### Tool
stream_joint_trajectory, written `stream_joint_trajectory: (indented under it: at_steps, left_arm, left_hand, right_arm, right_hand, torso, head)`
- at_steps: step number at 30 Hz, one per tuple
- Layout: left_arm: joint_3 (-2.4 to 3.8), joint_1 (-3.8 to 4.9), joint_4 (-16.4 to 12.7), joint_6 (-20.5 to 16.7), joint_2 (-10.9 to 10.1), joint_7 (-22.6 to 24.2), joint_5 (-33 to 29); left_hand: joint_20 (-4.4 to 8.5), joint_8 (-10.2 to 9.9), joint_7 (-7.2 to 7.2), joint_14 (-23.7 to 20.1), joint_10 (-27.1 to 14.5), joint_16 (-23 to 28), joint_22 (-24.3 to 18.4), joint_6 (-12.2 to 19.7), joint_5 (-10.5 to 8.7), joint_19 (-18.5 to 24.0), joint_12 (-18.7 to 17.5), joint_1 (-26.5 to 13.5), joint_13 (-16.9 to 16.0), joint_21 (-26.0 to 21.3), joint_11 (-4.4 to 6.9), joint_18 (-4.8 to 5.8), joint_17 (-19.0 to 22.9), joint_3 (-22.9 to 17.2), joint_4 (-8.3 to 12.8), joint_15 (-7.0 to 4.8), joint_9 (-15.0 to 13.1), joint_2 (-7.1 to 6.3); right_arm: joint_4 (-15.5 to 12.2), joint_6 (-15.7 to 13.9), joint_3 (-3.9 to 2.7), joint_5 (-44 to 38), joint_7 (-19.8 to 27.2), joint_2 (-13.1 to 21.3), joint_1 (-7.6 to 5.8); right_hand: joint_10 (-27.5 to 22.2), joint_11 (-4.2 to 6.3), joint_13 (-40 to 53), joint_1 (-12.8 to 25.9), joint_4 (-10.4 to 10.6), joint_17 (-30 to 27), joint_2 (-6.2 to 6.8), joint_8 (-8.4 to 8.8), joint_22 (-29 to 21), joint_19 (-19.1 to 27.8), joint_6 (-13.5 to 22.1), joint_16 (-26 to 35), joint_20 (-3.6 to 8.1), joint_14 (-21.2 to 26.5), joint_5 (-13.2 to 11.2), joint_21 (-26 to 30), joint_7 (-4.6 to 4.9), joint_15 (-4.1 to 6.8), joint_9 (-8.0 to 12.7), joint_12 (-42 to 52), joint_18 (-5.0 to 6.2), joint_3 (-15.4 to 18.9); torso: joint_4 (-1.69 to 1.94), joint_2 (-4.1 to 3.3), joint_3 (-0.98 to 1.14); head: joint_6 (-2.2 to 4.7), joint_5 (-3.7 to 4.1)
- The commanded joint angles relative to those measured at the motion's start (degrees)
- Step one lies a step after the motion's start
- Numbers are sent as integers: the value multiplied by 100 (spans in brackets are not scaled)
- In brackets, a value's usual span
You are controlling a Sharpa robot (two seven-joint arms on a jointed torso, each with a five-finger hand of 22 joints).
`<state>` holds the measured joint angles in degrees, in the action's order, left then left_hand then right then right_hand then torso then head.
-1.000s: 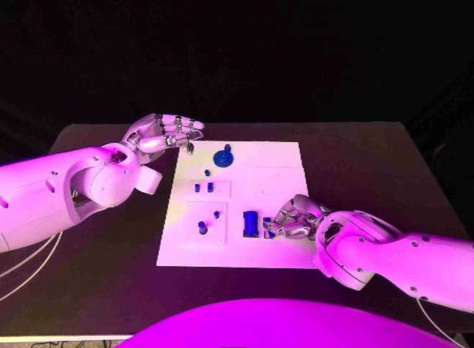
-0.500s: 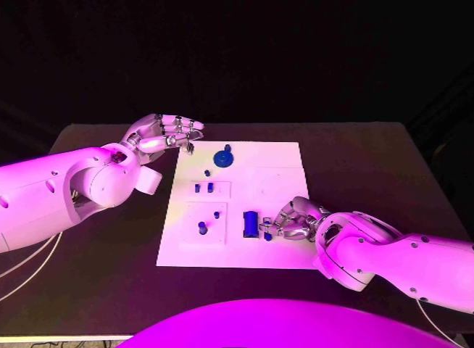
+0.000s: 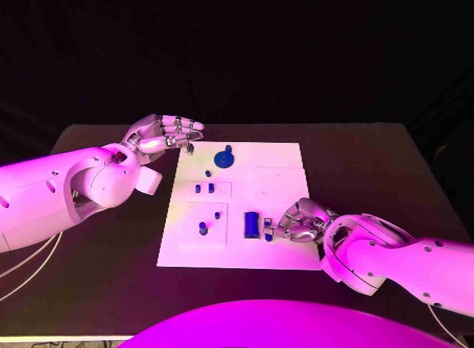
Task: Assemble the parts on the task board
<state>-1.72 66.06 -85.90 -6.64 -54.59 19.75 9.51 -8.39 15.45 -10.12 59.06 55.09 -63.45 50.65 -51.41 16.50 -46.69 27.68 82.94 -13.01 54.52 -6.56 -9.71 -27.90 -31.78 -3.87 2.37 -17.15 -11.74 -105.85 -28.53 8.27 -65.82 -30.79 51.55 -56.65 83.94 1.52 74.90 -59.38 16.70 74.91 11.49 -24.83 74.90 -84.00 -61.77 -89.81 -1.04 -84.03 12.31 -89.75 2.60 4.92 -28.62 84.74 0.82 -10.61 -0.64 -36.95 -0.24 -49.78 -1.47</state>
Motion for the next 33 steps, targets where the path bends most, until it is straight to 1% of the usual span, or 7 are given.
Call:
stream_joint_trajectory:
  at_steps: [1,3,8,21,26,30,33]
  left_arm:
    - [4,2,-1,65,1,21,-31]
    - [4,2,2,66,0,20,-30]
    - [4,2,8,64,2,18,-29]
    - [4,2,16,62,3,8,-28]
    - [4,2,14,63,1,8,-27]
    - [4,2,14,61,2,6,-27]
    - [4,2,15,61,4,8,-27]
  left_hand:
    - [-10,5,-14,-30,-41,28,8,-26,22,30,27,-48,7,22,-4,-72,6,-27,-11,26,8,20]
    - [-10,5,-14,-30,-41,28,8,-26,22,30,27,-48,7,22,-4,-72,6,-27,-11,26,8,20]
    - [-10,5,-14,-30,-41,28,8,-26,22,30,27,-48,7,22,-4,-72,6,-27,-11,26,8,20]
    - [-11,5,-13,-30,-42,28,10,-25,24,32,28,-48,8,23,-3,-73,7,-33,-9,26,9,27]
    - [-11,5,-13,-30,-42,28,10,-25,24,32,28,-48,8,23,-3,-73,7,-33,-9,26,9,27]
    - [-11,5,-13,-30,-42,28,10,-25,24,32,28,-48,8,23,-3,-73,7,-33,-9,26,9,27]
    - [-11,5,-13,-30,-42,28,10,-25,24,32,28,-48,8,23,-3,-73,7,-33,-9,26,9,27]
  right_arm:
    - [-64,352,0,-20,406,56,7]
    - [-89,442,1,-16,462,88,13]
    - [-110,524,1,-11,511,132,23]
    - [-60,600,1,-65,436,142,28]
    - [9,528,1,-109,354,114,28]
    - [72,486,1,-114,311,73,27]
    - [129,446,0,-124,284,32,26]
  right_hand:
    - [443,12,1306,-202,-14,1484,-52,-31,1510,-600,46,-5,-2,-592,-17,-25,-12,19,-4,-15,-82,202]
    - [443,10,1307,-498,-8,1484,-95,-29,1510,-600,51,-6,-4,-592,-105,-25,-9,18,5,-17,-82,444]
    - [444,8,1309,-721,-10,1483,-164,-22,1510,-600,48,-5,-6,-592,-176,-25,-9,16,21,-15,-82,659]
    - [447,9,1312,-813,-10,1491,-215,-18,1510,-600,44,-9,-7,-593,-173,-25,-9,15,31,-8,-82,743]
    - [445,9,1310,-852,-3,1491,-280,-13,1510,-600,41,-9,-6,-593,-161,-25,-7,15,37,-13,-82,750]
    - [447,3,1313,-735,12,1497,-456,-4,1510,-600,36,-12,-9,-595,-126,-25,-3,12,52,-9,-82,782]
    - [448,4,1313,-725,10,1498,-471,-4,1510,-600,34,-13,-9,-595,-120,-25,-3,12,54,-7,-82,786]
  torso:
    - [-7,0,-1]
    - [-4,-1,-1]
    - [-1,1,-1]
    - [3,-2,-4]
    - [6,1,-6]
    - [7,-1,-6]
    - [5,0,-5]
  head:
    - [5,-9]
    - [5,-13]
    - [2,-5]
    - [0,-9]
    - [0,-7]
    - [-1,-8]
    - [2,-10]
